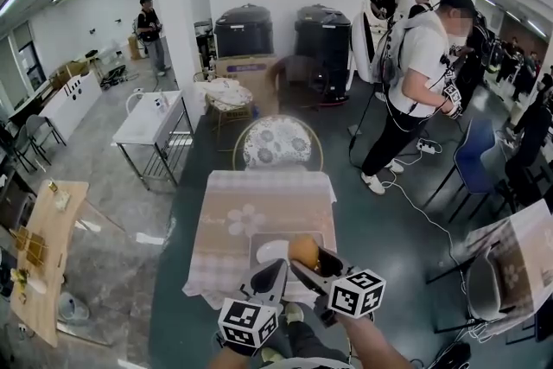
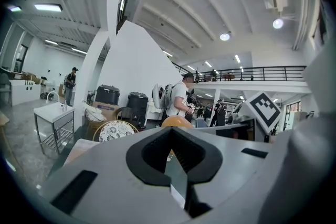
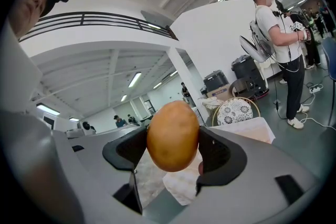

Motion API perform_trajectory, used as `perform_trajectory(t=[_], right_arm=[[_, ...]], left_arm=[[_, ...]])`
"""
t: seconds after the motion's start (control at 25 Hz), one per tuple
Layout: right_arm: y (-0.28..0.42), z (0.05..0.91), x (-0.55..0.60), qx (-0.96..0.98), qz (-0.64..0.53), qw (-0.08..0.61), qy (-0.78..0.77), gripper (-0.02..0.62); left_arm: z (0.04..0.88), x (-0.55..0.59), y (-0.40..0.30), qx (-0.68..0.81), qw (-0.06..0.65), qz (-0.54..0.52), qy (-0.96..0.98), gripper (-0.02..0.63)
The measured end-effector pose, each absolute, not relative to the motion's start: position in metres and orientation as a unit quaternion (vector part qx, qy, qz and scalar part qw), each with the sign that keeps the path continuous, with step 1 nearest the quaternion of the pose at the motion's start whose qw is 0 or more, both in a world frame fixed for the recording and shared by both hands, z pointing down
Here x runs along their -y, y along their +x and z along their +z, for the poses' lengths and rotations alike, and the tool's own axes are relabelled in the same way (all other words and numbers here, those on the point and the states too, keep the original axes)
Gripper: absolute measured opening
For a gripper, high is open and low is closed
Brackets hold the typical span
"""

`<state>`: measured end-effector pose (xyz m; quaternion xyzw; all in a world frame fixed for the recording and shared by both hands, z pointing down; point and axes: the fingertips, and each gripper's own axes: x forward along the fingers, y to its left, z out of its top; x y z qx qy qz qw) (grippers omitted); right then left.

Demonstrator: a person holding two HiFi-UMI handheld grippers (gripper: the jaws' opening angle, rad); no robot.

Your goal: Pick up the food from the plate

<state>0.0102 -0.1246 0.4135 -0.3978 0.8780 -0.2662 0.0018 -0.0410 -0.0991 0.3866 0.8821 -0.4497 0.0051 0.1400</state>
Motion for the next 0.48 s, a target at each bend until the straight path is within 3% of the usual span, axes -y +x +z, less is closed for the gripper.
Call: perform_trajectory(t=[0.48], right_arm=[[0.0116, 0.4110, 0.1171, -0.879, -0.259, 0.002, -0.400, 0.305]], left_arm=[[0.3846, 0.0927, -0.0423, 0.453, 0.134, 0.007, 0.881, 0.005]])
